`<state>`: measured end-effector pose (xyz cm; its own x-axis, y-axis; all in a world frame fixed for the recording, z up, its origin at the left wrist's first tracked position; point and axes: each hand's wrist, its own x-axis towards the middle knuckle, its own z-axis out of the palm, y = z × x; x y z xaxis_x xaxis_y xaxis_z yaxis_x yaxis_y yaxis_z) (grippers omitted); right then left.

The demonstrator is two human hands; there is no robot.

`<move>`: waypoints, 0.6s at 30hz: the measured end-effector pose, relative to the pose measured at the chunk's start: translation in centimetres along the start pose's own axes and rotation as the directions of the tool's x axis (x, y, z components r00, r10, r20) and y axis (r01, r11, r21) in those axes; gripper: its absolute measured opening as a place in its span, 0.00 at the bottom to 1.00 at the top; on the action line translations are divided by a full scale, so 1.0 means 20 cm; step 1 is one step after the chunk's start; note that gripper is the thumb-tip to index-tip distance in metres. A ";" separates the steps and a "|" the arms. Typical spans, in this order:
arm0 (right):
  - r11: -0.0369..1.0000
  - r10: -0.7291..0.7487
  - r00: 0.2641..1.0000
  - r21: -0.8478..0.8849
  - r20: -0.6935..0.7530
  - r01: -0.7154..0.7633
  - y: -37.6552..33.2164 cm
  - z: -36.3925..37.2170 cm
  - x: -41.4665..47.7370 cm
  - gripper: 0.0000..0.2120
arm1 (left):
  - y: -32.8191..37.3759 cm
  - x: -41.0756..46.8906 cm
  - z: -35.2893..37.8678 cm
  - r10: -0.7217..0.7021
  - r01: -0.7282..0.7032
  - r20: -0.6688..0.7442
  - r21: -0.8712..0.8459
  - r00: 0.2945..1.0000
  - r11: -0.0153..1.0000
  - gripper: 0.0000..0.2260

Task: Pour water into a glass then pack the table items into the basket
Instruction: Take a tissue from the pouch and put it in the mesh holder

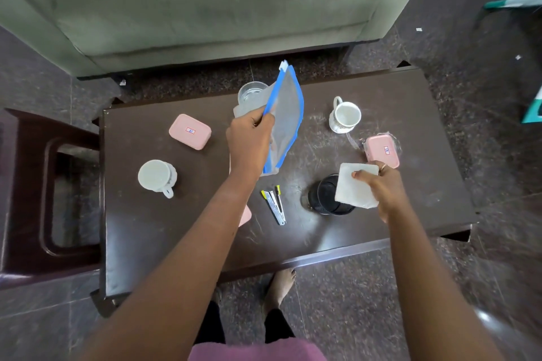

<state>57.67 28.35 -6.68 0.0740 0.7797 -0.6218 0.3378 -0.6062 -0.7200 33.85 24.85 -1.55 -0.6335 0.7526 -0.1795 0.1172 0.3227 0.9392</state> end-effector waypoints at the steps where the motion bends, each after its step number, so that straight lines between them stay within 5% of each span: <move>1: 0.998 -0.023 1.000 -0.058 0.012 0.024 0.01 0.00 0.00 0.07 | -0.01 -0.01 0.01 0.004 -0.004 0.000 0.003 1.000 1.000 0.14; 6: 0.911 -0.079 0.991 -0.397 0.109 0.116 0.05 0.02 0.02 0.09 | -0.05 -0.06 0.04 0.009 -0.010 0.011 0.051 1.000 0.999 0.13; 9: 0.751 -0.081 0.981 -0.636 0.177 0.177 0.05 0.04 0.03 0.12 | -0.06 -0.09 0.05 0.016 -0.018 0.031 0.058 0.999 0.998 0.12; 18: 0.596 0.016 0.991 -0.797 0.132 0.097 0.05 0.20 0.05 0.19 | -0.07 -0.13 0.05 0.022 -0.023 0.048 0.024 0.999 0.999 0.17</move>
<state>54.41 27.96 -9.29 -0.0449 0.7427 -0.6681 0.9565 -0.1610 -0.2432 36.11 22.98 -2.59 -0.5931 0.7863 -0.1731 0.1496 0.3190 0.9359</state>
